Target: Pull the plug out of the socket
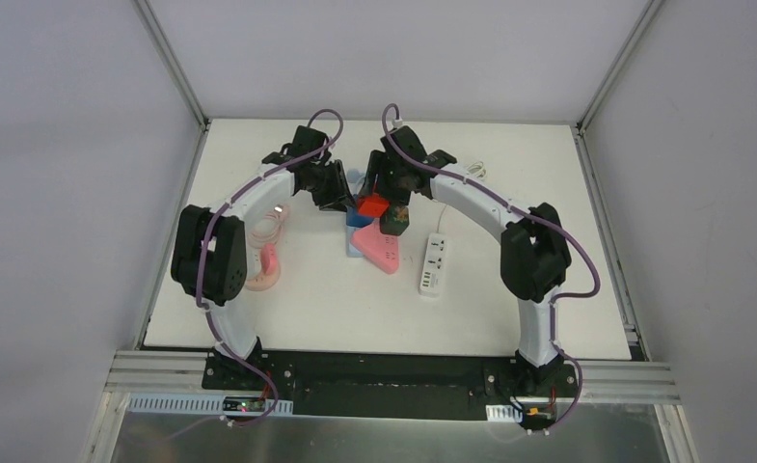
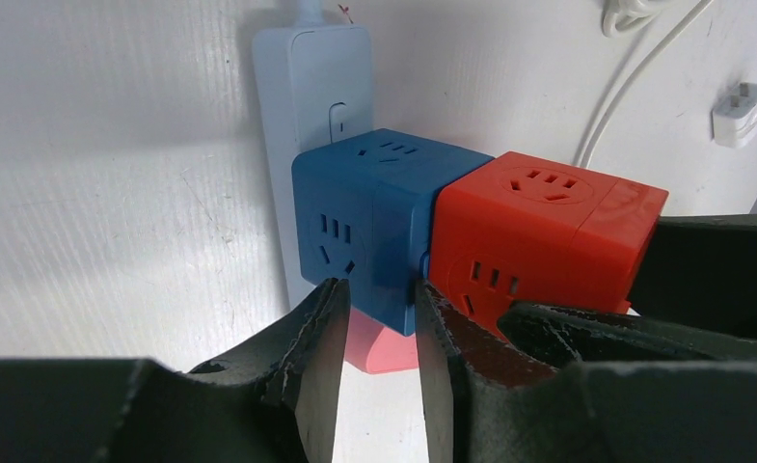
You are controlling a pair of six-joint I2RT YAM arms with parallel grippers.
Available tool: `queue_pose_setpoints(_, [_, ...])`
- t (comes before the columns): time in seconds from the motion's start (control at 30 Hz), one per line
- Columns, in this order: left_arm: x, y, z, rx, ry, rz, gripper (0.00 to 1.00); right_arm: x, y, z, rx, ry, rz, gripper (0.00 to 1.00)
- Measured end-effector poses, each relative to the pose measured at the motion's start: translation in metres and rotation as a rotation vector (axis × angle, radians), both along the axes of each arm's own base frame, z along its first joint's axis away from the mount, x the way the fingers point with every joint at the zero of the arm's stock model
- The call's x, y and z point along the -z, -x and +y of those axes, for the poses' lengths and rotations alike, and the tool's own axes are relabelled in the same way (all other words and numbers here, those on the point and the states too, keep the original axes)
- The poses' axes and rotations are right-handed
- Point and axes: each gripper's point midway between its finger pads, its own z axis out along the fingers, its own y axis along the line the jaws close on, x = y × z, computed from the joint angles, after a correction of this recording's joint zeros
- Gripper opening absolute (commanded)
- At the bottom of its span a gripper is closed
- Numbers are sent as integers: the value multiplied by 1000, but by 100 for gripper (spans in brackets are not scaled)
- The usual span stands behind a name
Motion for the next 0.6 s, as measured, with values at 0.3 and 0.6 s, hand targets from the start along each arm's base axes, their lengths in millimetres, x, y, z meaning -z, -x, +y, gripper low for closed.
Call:
queue_pose_setpoints(0.3, [2, -5, 0, -5, -7, 17, 25, -2, -1, 0, -4, 10, 8, 0])
queue_pose_setpoints(0.6, [6, -3, 1, -10, -15, 24, 22, -4, -3, -3, 3, 6, 99, 0])
